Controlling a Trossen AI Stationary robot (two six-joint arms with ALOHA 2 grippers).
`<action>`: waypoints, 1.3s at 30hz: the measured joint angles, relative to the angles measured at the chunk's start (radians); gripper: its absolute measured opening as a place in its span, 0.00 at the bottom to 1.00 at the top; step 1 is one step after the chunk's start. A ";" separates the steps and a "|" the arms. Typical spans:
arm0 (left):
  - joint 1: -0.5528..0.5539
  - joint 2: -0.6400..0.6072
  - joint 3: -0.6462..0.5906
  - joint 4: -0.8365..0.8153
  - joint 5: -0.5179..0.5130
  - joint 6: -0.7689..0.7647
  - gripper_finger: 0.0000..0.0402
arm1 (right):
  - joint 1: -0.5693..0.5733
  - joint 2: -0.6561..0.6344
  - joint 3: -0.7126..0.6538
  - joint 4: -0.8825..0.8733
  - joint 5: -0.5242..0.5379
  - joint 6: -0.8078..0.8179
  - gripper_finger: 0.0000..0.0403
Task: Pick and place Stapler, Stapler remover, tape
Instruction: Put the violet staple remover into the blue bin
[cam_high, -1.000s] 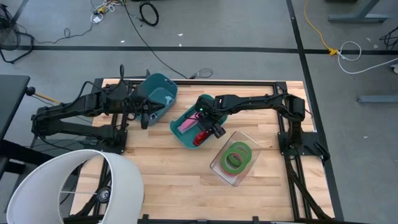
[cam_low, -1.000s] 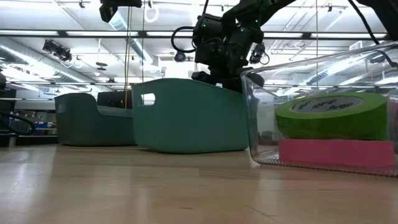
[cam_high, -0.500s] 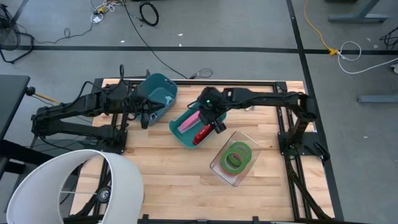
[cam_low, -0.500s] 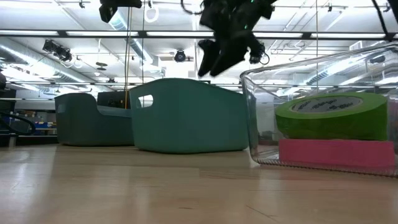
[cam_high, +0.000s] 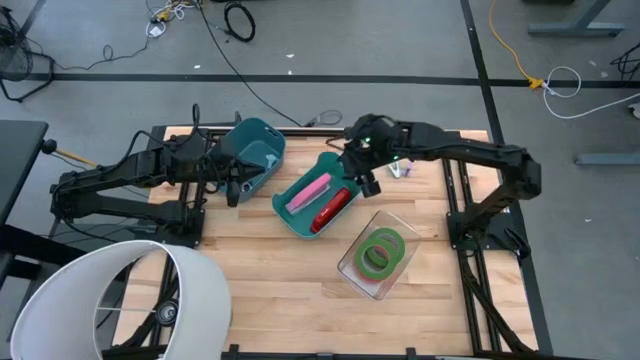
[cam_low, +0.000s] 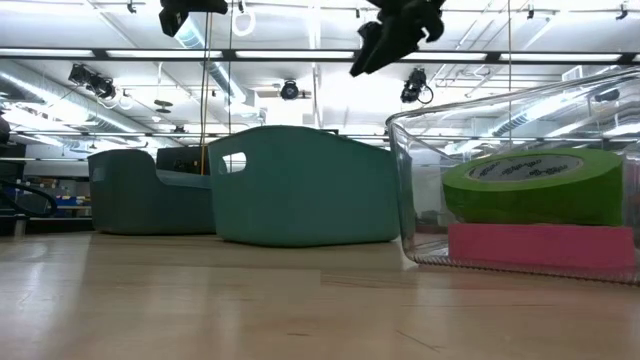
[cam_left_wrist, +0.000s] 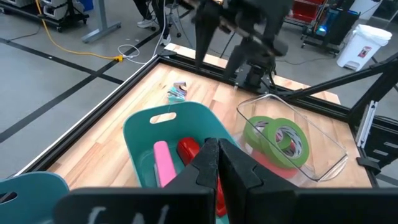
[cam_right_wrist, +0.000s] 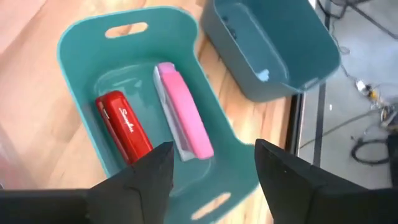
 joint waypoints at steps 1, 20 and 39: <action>0.000 0.000 0.000 0.000 0.000 0.000 0.04 | -0.009 -0.010 0.000 -0.008 -0.003 0.016 0.55; 0.000 0.000 0.000 0.001 0.000 -0.003 0.04 | -0.188 -0.049 -0.098 -0.057 -0.184 0.157 0.55; 0.000 0.000 0.000 0.001 -0.026 -0.004 0.04 | -0.308 -0.047 -0.410 -0.008 -0.112 0.276 0.55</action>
